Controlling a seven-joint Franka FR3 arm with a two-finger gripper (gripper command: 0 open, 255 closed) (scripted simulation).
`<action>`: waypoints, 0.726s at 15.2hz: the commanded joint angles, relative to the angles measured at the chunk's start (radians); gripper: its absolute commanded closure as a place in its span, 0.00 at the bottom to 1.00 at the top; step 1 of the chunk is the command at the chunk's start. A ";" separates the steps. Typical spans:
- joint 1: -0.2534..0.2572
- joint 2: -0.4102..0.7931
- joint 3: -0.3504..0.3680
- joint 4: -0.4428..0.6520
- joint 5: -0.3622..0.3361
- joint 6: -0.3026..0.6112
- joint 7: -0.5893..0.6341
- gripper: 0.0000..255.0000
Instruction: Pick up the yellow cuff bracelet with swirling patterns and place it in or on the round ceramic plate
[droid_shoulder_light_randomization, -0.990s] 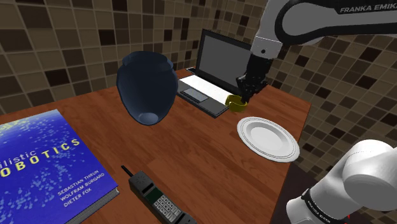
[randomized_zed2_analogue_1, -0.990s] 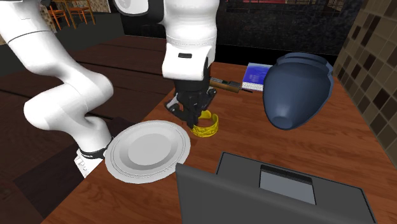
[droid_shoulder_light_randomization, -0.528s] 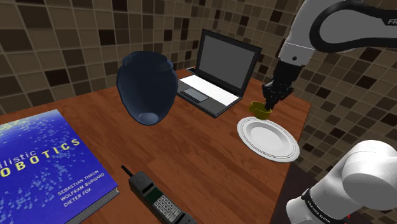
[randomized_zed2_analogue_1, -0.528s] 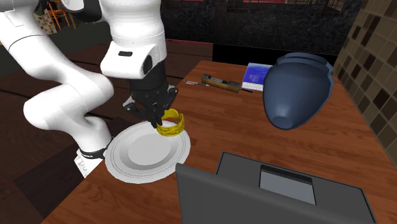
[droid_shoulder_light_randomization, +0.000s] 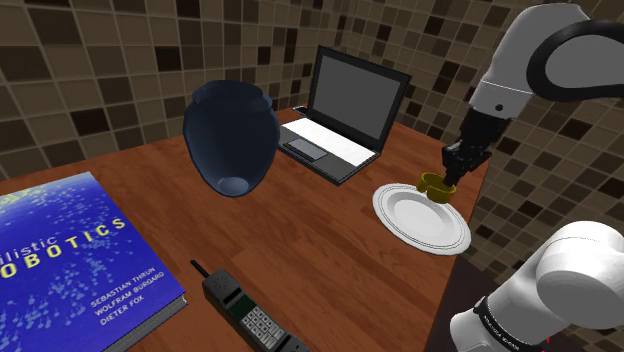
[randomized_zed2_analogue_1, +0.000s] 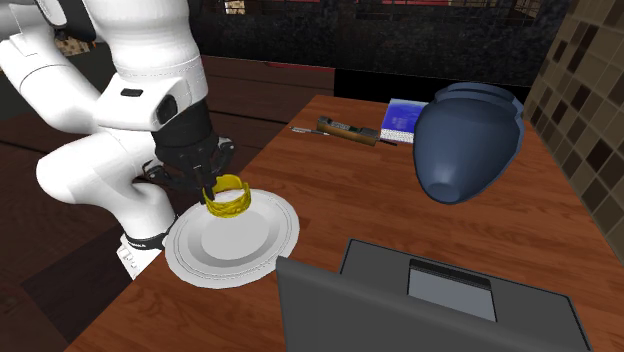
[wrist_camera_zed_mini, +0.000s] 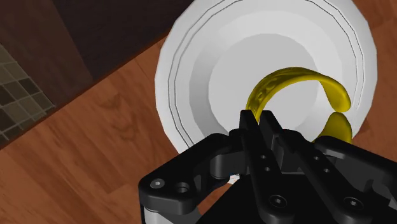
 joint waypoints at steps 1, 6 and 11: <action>-0.001 -0.005 -0.002 -0.026 -0.002 0.021 -0.003 1.00; -0.002 -0.006 -0.002 -0.094 -0.002 0.088 -0.006 1.00; -0.002 -0.001 -0.003 -0.159 -0.002 0.158 -0.010 1.00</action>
